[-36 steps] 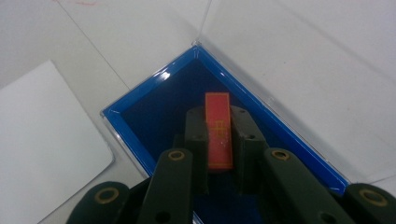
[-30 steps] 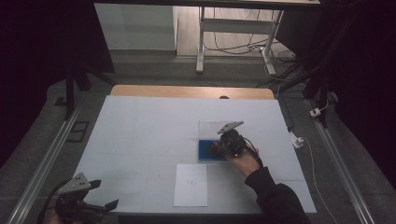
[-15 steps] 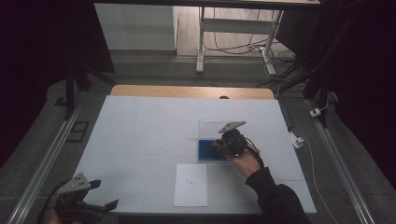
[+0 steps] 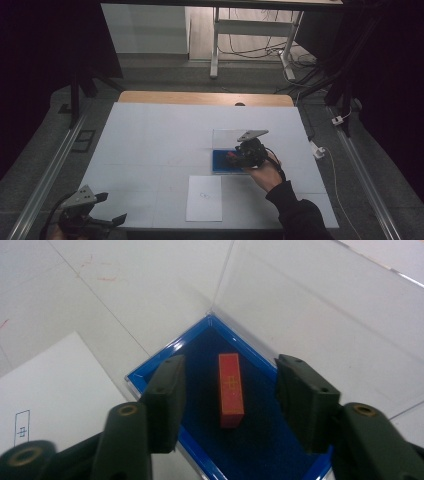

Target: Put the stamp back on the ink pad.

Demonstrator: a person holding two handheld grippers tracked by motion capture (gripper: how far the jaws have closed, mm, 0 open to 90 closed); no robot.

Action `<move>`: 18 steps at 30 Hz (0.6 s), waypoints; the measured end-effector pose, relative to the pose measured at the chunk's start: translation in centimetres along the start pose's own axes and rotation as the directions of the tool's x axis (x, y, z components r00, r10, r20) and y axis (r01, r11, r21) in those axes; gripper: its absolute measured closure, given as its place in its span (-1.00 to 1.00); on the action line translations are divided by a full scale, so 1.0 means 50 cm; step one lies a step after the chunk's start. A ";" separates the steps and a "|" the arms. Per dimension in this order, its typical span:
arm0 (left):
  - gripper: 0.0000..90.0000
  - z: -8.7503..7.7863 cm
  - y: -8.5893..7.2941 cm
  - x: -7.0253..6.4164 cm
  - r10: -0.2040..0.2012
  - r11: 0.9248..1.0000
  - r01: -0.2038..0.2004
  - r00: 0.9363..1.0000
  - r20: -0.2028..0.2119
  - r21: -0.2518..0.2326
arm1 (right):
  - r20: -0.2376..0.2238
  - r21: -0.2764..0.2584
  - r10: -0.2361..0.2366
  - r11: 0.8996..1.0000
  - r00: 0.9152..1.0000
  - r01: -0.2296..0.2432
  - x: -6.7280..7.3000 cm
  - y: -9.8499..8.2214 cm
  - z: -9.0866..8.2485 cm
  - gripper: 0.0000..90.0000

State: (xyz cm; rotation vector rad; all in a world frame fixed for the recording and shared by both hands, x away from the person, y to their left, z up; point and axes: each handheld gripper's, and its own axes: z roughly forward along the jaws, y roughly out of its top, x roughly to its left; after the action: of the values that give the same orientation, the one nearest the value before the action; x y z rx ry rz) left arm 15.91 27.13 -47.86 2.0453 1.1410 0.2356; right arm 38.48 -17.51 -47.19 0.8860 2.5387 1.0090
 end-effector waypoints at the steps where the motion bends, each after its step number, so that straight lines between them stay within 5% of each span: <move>1: -0.94 0.000 0.000 0.000 0.000 1.000 0.000 1.000 0.000 0.000 | 0.002 0.002 0.000 1.000 1.000 0.000 0.000 -0.001 -0.001 -0.04; 12: -0.94 -0.001 -0.001 0.001 -0.002 1.000 0.002 1.000 0.000 -0.002 | 0.002 -0.037 0.049 0.998 0.999 -0.049 0.005 -0.006 -0.029 -0.58; 18: -0.94 -0.001 -0.001 0.001 -0.005 1.000 0.005 1.000 -0.001 -0.002 | 0.012 -0.027 0.036 0.999 0.999 -0.036 0.011 -0.010 -0.041 -0.78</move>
State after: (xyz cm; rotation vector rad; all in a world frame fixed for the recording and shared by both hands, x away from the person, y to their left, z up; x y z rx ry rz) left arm 15.89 27.20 -47.88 2.0407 1.1465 0.2350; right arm 36.91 -18.52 -46.09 0.9306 2.5018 1.0423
